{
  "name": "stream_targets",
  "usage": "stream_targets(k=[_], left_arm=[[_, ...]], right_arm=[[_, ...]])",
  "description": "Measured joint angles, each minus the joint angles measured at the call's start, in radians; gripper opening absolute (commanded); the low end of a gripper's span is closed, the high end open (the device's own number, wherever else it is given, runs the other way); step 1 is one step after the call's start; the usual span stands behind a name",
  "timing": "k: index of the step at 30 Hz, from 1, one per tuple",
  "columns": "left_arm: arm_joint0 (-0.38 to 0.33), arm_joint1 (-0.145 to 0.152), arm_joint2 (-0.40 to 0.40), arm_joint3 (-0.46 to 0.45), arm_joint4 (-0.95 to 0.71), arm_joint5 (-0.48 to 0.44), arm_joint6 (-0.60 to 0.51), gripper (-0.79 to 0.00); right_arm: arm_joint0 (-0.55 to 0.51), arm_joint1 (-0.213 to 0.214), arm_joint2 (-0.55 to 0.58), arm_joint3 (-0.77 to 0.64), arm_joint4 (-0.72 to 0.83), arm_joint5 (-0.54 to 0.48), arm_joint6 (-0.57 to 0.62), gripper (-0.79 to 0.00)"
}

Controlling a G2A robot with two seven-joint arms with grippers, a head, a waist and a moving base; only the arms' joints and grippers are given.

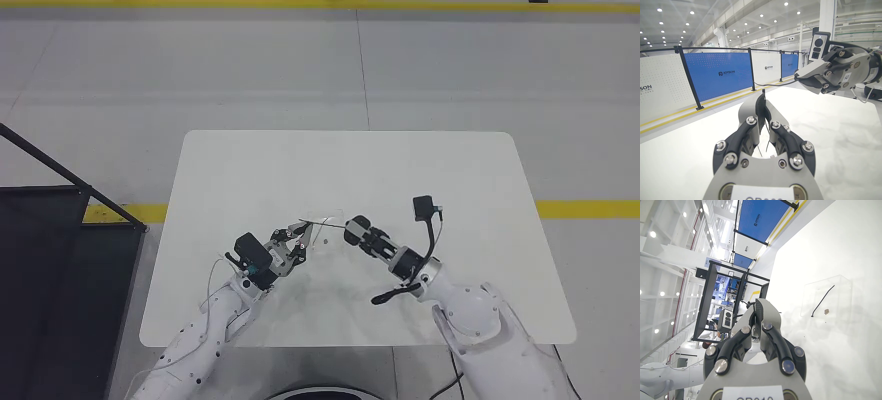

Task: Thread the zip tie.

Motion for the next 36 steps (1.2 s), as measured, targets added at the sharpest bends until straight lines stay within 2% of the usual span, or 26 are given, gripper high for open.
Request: stream_targets(k=[11, 22, 36], left_arm=[[0.007, 0.000, -0.007, -0.014, -0.009, 0.004, -0.019, -0.785], [0.033, 0.005, -0.045, -0.043, -0.021, 0.002, -0.024, -0.785], [0.033, 0.005, -0.045, -0.043, -0.021, 0.002, -0.024, -0.785]], right_arm=[[-0.010, 0.003, 0.033, -0.002, 0.006, 0.008, 0.006, -0.785], [-0.029, 0.005, 0.033, -0.032, -0.107, 0.061, -0.038, -0.785], [-0.031, 0.005, 0.032, -0.034, -0.107, 0.060, -0.039, -0.785]])
